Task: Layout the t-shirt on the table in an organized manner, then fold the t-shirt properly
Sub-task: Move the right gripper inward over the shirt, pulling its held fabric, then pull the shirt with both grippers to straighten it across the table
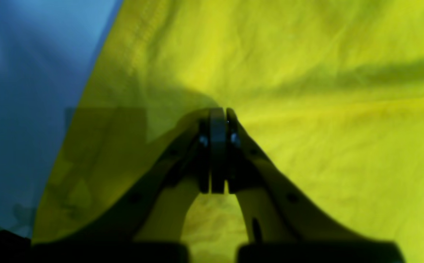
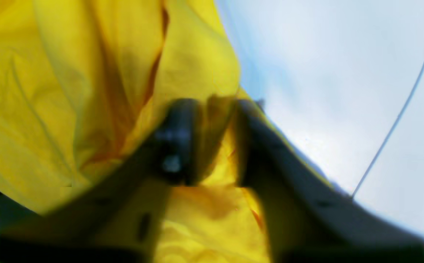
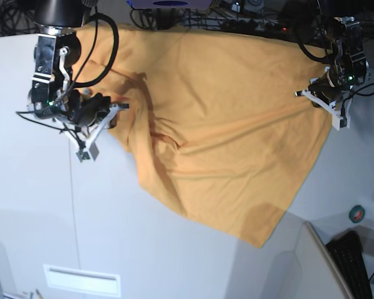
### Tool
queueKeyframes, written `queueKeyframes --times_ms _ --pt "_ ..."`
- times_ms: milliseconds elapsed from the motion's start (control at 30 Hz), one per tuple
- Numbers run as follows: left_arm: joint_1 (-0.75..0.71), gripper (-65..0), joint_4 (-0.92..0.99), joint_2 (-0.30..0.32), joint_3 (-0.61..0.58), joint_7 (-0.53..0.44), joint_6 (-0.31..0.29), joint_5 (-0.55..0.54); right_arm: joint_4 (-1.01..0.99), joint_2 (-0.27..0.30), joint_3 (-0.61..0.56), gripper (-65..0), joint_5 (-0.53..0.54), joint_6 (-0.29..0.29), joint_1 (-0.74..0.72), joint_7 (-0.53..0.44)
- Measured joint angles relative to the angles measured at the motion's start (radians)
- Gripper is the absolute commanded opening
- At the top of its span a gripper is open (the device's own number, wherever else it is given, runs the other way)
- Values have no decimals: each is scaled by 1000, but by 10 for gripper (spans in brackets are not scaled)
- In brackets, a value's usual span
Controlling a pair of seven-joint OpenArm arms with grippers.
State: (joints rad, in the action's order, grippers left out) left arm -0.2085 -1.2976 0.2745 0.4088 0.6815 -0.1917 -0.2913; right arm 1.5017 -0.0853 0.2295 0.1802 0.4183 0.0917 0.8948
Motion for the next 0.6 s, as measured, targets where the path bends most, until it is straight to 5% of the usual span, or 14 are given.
queueKeyframes --times_ms 333,500,600 --pt "2 -650 0 -3 0 0 0 -1 2 35 9 -650 -4 0 -95 6" --pt "4 -650 -2 -16 0 -4 1 -1 -67 119 9 -650 -2 -2 -235 -3" --pt "3 -650 -3 -19 0 -4 1 -1 -189 177 9 -650 0 -82 -346 -51"
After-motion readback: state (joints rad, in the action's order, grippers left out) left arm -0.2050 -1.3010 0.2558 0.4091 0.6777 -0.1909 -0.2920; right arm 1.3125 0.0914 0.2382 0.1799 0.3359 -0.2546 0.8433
